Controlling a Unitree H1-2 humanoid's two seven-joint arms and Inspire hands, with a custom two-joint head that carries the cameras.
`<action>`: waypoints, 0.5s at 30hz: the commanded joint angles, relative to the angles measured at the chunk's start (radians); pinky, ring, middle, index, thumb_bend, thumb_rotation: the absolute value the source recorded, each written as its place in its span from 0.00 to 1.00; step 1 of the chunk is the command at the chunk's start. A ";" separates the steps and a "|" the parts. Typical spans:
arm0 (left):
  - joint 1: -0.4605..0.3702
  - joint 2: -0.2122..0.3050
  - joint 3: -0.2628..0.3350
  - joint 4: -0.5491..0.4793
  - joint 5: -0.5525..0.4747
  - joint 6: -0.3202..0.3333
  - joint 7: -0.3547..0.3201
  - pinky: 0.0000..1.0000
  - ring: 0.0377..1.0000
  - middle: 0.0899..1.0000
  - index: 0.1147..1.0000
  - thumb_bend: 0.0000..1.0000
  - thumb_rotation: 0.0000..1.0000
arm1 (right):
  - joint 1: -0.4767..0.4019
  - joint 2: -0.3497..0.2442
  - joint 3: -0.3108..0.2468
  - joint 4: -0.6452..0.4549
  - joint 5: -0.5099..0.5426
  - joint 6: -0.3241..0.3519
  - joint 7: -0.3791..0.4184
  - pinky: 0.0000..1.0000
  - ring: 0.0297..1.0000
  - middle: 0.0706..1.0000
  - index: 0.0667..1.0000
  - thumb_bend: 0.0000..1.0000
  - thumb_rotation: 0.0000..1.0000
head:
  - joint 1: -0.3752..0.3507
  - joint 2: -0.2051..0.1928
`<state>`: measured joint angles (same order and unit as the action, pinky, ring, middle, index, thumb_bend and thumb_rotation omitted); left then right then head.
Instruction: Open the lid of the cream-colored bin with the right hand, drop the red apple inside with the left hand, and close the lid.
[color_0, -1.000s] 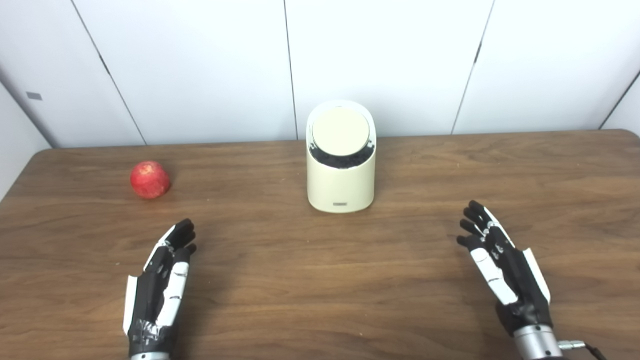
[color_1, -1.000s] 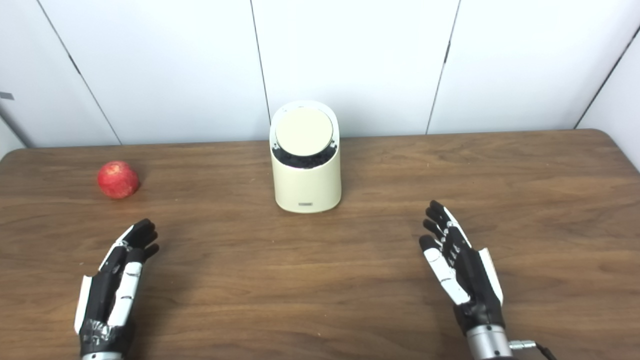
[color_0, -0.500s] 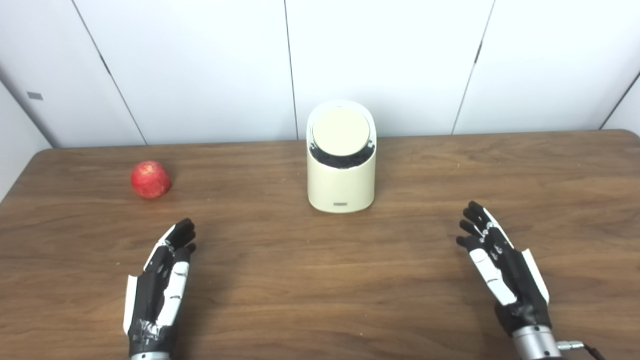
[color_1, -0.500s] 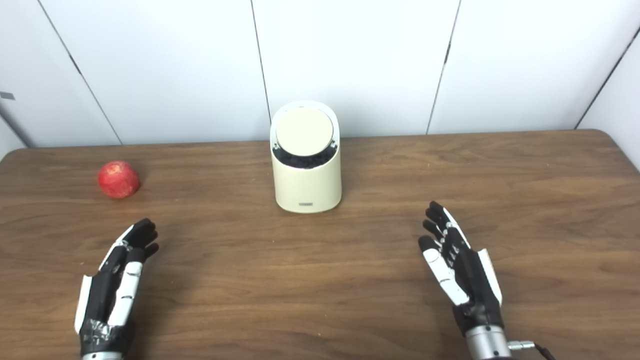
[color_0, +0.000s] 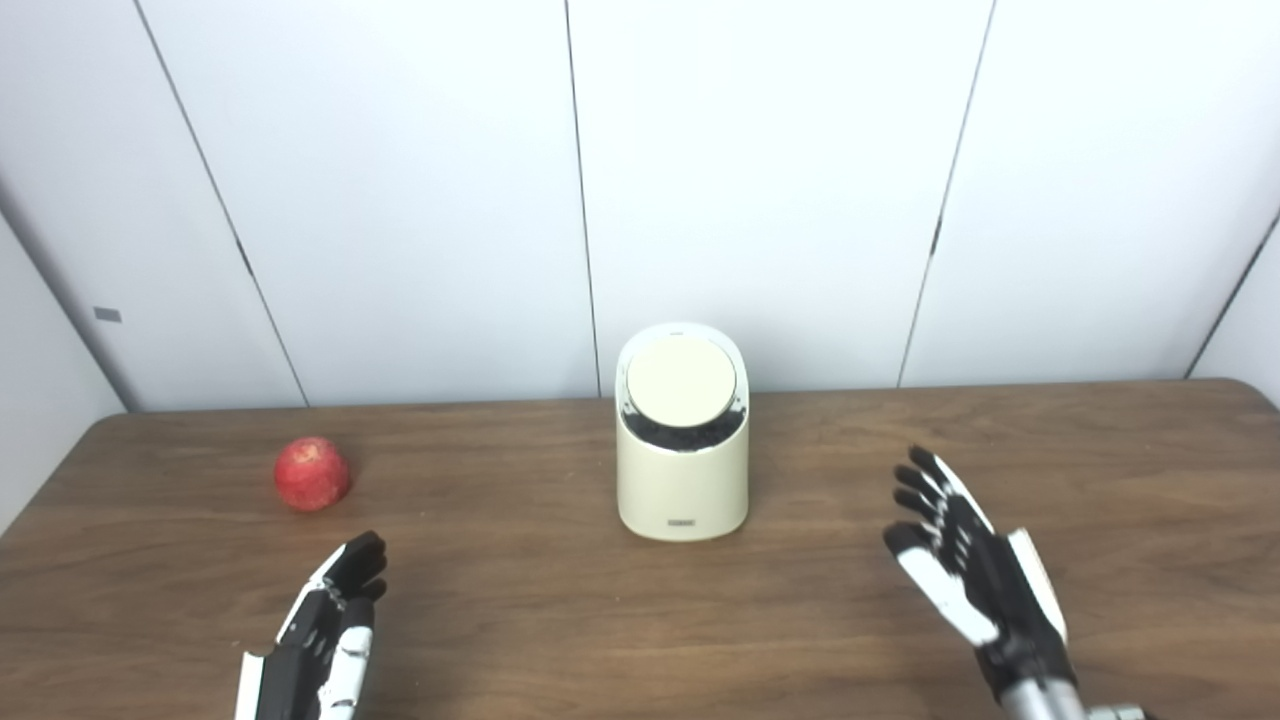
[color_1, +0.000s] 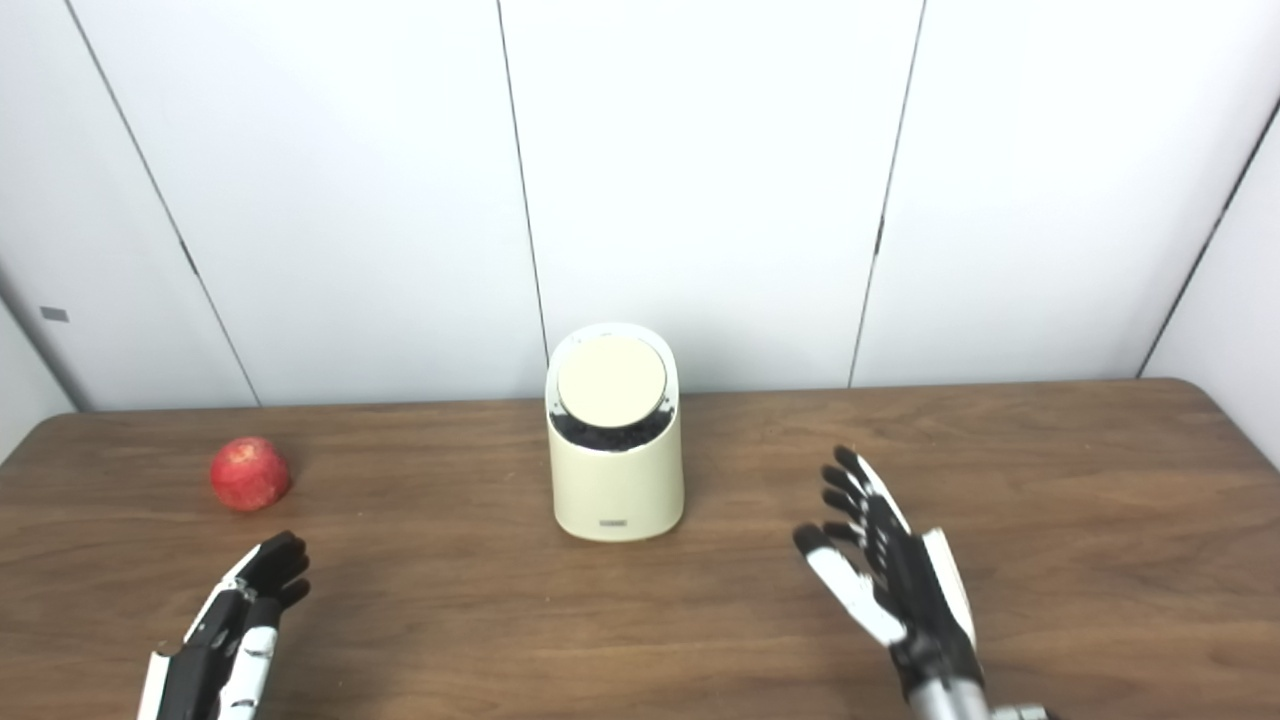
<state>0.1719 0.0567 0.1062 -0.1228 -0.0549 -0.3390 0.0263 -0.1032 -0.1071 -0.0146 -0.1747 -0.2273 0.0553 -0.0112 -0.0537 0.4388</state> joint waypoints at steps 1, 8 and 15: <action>0.035 -0.018 -0.010 0.080 -0.005 -0.023 -0.005 0.87 0.88 0.86 0.84 0.30 0.64 | -0.070 -0.004 0.010 -0.017 -0.030 0.017 -0.006 0.73 0.85 0.87 0.89 0.74 0.77 | -0.001 0.001; 0.049 -0.022 -0.012 0.057 -0.003 -0.009 -0.004 0.87 0.88 0.87 0.85 0.33 0.69 | -0.234 -0.025 0.061 0.017 -0.145 0.120 0.003 0.80 0.85 0.87 0.89 0.79 0.75 | -0.001 0.008; 0.058 -0.024 -0.013 0.040 -0.005 0.004 -0.007 0.88 0.89 0.87 0.85 0.32 0.68 | -0.342 -0.020 0.103 0.076 -0.177 0.173 0.014 0.77 0.86 0.87 0.90 0.79 0.57 | -0.005 0.016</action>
<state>0.1784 0.0536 0.1060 -0.1328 -0.0585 -0.3364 0.0229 -0.3831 -0.1263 0.0830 -0.0855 -0.3878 0.2355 0.0048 -0.0583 0.4541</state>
